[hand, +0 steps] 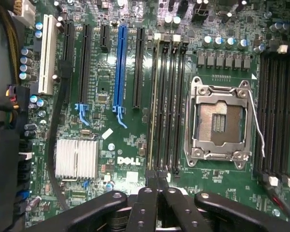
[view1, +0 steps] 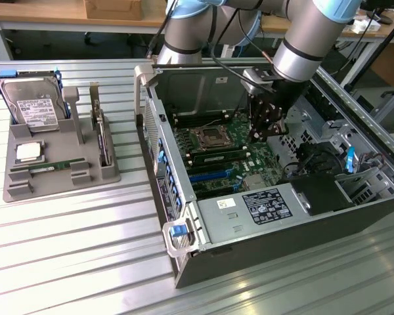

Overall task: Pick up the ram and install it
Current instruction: 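Press down the ram until it locks into place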

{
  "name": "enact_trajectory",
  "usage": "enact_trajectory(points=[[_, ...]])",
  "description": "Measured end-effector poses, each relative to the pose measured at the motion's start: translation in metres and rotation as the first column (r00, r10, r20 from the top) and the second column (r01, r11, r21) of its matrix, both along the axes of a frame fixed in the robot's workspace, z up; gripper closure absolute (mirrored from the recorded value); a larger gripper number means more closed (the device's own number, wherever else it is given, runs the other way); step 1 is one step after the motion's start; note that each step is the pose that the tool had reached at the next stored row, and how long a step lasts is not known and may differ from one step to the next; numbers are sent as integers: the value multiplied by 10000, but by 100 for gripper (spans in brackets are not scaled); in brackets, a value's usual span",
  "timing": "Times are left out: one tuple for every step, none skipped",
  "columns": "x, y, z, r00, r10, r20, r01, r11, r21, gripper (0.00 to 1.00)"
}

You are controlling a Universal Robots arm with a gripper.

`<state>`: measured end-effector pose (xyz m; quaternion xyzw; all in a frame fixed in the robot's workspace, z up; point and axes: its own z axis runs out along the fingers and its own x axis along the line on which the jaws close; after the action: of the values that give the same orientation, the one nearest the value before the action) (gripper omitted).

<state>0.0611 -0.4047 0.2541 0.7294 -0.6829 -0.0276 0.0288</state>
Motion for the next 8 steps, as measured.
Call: enact_trajectory(points=[[-15,-9,-47,10000,47,0,-47,10000,2,89],[-25,-14,-71,10000,65,0,-65,10000,4,89],[-36,-19,-91,10000,77,0,-77,10000,7,89],[-55,-29,-136,9999,101,0,-101,9999,11,89],[-56,-31,-163,9999,111,0,-111,9999,11,89],[-56,-37,-190,9999,113,0,-113,9999,10,89],[-57,-41,-210,9999,116,0,-116,9999,8,89],[-57,-44,-224,9999,118,-1,-118,9999,5,89]])
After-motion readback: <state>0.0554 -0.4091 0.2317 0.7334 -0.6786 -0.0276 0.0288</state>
